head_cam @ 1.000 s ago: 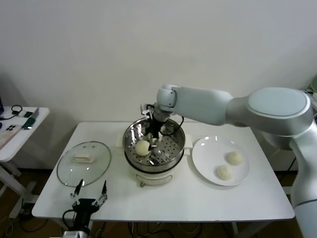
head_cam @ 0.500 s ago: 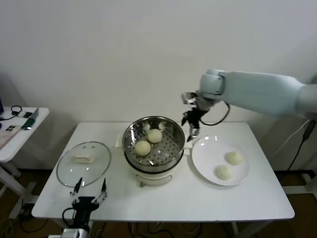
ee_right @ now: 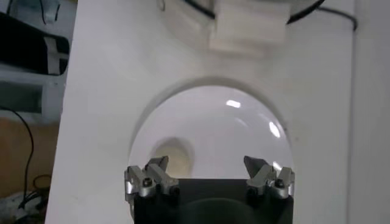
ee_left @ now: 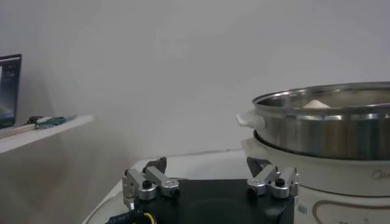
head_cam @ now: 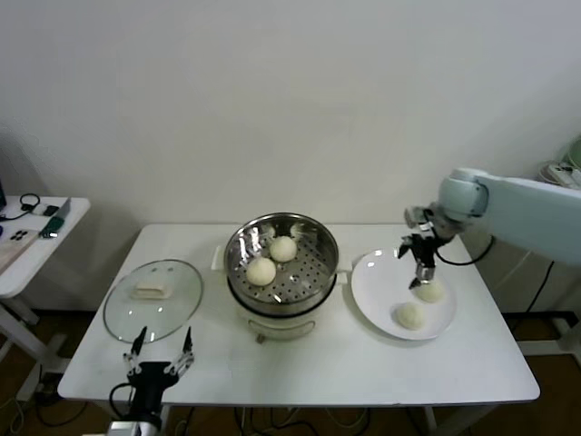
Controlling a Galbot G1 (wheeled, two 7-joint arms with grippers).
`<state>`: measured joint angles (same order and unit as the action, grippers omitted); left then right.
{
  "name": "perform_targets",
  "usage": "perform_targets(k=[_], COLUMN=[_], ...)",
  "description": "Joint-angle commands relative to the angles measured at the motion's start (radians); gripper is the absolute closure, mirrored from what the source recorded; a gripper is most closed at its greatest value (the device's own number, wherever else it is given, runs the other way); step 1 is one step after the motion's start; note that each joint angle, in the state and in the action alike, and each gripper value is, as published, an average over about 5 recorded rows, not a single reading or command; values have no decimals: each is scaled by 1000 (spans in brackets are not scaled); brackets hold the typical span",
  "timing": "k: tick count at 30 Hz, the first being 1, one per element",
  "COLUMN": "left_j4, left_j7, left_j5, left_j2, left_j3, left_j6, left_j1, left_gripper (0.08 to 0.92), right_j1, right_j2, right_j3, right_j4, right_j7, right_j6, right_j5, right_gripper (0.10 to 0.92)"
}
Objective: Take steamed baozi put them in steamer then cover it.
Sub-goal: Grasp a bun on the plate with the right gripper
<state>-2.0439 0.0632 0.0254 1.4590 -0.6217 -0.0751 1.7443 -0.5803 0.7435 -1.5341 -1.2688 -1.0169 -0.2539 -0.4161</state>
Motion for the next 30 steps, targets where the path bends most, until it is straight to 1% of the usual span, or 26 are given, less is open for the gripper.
perform_targets(k=[1,11,22,30], left_j4=[-21,-6,11,18], left_j7=[1,3,3,3], left_j5=[7,3,-10,-11], left_j2=[2,11,17,17], left_j3=[-5,-14,-15,-16], left_j6=[13,10,8,4], left_j1=[11,18,16,15], left_gripper=[177,177,177,177], right_j1=[229,335,380,381], right_j2=[-80,-24,51,75], right_j3=[114,199,262,266], right_j4=[24,126,201,230], right_j7=[2,-6,-8,-19], right_j6=[10,30,36,39], right_j5=[141,202,204,210], right_gripper=[203,203,203,203])
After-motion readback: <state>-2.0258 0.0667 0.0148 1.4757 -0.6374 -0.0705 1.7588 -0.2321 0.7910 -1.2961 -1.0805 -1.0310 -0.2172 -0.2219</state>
